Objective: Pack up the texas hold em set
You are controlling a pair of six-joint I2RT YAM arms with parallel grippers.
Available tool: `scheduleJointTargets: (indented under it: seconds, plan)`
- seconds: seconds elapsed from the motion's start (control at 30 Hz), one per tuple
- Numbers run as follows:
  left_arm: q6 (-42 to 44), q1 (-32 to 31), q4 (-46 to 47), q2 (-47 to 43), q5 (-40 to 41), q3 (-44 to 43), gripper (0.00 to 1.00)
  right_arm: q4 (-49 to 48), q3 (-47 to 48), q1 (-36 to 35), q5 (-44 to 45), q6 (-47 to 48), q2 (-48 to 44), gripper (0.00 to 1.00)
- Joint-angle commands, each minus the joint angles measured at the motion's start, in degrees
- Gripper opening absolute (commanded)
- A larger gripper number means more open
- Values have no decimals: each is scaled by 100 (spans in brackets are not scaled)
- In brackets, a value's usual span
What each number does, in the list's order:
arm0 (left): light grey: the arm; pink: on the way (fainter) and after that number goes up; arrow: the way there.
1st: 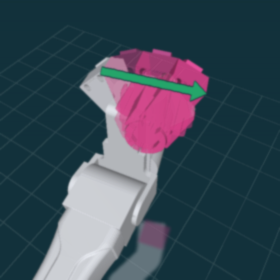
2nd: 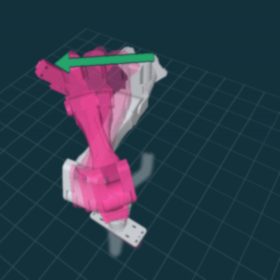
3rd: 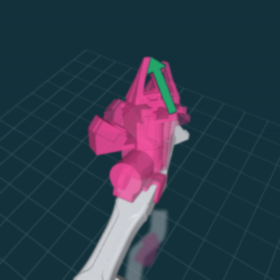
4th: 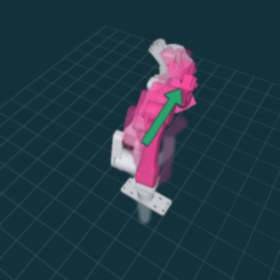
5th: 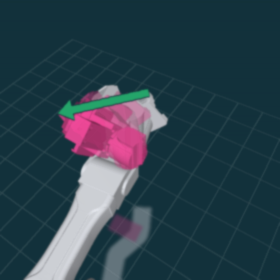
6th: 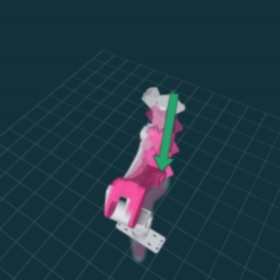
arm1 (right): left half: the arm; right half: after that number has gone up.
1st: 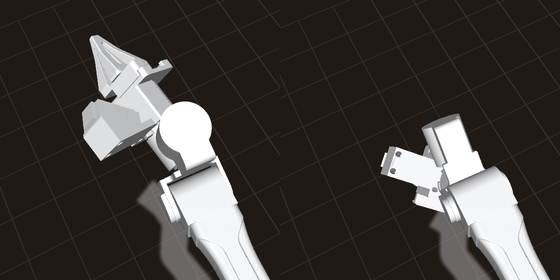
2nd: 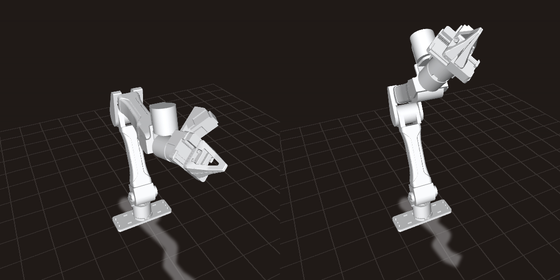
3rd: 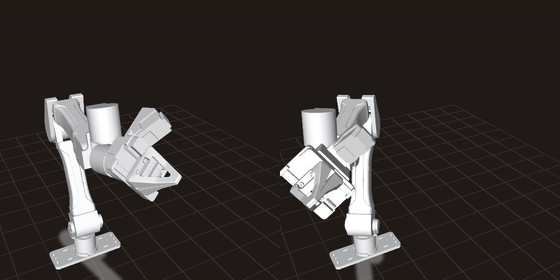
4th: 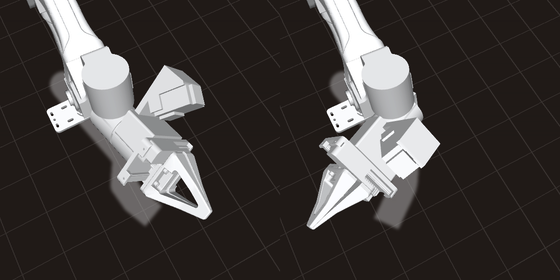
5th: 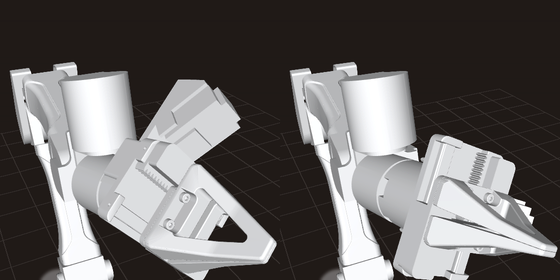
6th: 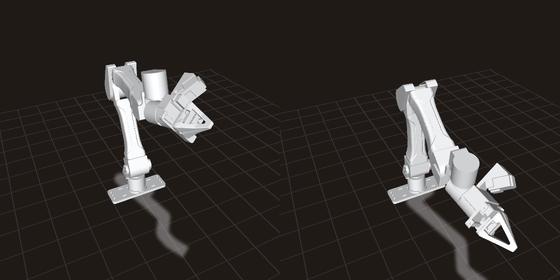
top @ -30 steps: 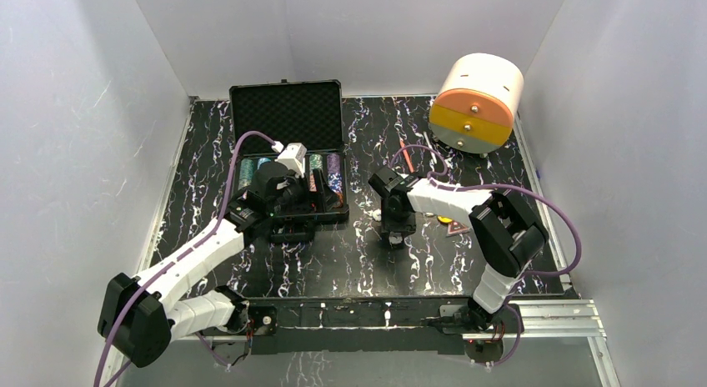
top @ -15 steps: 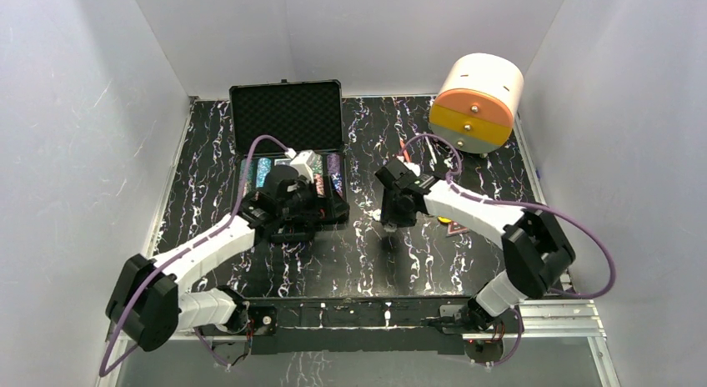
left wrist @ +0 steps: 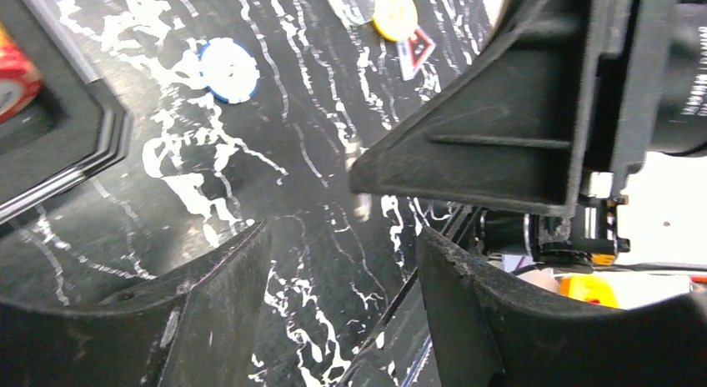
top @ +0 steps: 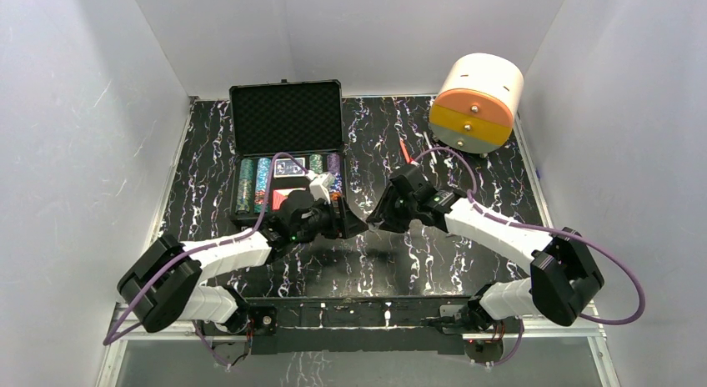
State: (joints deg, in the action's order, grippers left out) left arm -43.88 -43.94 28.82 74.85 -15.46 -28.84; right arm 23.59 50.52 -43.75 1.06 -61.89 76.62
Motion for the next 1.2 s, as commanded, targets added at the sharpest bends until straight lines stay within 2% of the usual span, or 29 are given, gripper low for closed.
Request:
scheduleJointTargets:
  seconds: [0.0, 0.3, 0.43, 0.47, 0.6, 0.73, 0.83, 1.07, 1.17]
  plan:
    - [-187, -126, 894, 62, 93, 19, 56, -713, -78, -23, -555, -679, -158, 43]
    - [-433, -198, 1014, 96, 394, 107, 24, -831, -77, -28, -718, -876, -170, 44]
    - [-312, -200, 1025, 59, 531, 109, 3, -808, -36, -28, -726, -869, -174, 44]
    - [-194, -202, 1009, 50, 533, 78, 0, -812, -34, -26, -708, -849, -174, 44]
    - [592, -202, 397, -105, 620, -176, 0, -644, 111, 43, -595, -547, -190, 52]
    - [1976, -202, -1129, -265, 800, -861, 0, -106, 557, 281, -296, -83, -344, 71]
    - [3030, -189, -2095, -414, 923, -1344, 0, 100, 730, 424, 83, 209, -672, 80]
    - [5063, -192, -4186, -422, 1765, -2443, 0, 168, 565, 614, 493, 404, -1226, 82]
    - [5813, -189, -5077, -315, 1811, -2719, 0, 158, 380, 627, 474, 318, -1333, 82]
